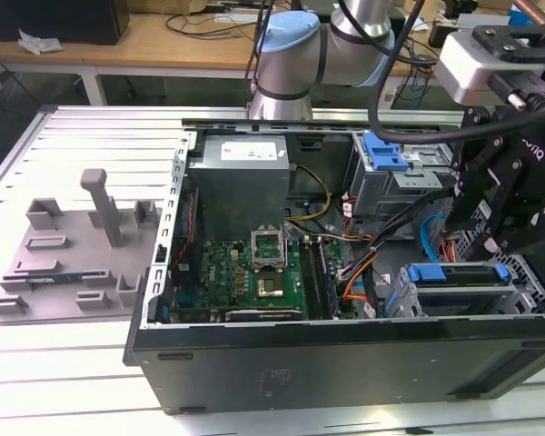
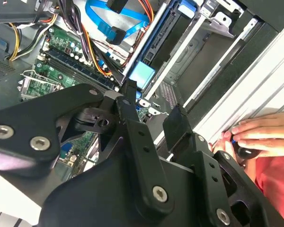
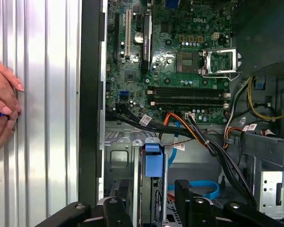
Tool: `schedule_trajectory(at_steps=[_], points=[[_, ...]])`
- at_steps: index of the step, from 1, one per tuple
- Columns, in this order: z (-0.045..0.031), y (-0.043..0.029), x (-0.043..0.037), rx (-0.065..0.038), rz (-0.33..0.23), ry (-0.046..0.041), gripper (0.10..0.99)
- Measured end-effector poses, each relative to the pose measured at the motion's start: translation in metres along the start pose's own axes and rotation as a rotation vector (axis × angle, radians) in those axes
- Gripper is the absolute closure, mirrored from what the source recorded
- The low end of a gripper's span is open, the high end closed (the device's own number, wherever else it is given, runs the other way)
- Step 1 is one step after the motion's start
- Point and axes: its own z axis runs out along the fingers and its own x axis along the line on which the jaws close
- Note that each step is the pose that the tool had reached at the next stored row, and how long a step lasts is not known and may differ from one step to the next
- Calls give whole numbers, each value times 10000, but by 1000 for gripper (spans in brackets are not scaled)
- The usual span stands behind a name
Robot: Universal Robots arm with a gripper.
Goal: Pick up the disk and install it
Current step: 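Insert the first disk wire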
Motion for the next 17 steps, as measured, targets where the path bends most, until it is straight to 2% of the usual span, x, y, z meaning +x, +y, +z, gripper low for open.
schedule_trajectory(at_steps=[2,3,4,6,8,9,10,11,12,14,15,16,17], points=[[-1,-1,-77,-1,-2,87,584],[4,-2,-183,-1,-2,140,584],[5,-3,-253,-1,-2,163,584],[10,-6,-333,-2,-3,224,584],[15,-53,-435,-4,-3,382,584],[15,-67,-455,-6,-4,436,584],[20,-90,-486,-11,-19,540,584],[25,-144,-522,-31,-13,980,584],[26,-145,-522,-34,19,1316,584],[25,-146,-522,-30,35,1683,584],[26,-145,-524,30,61,1999,584],[27,-146,-525,113,184,2006,584],[27,-146,-527,152,372,2008,584]])
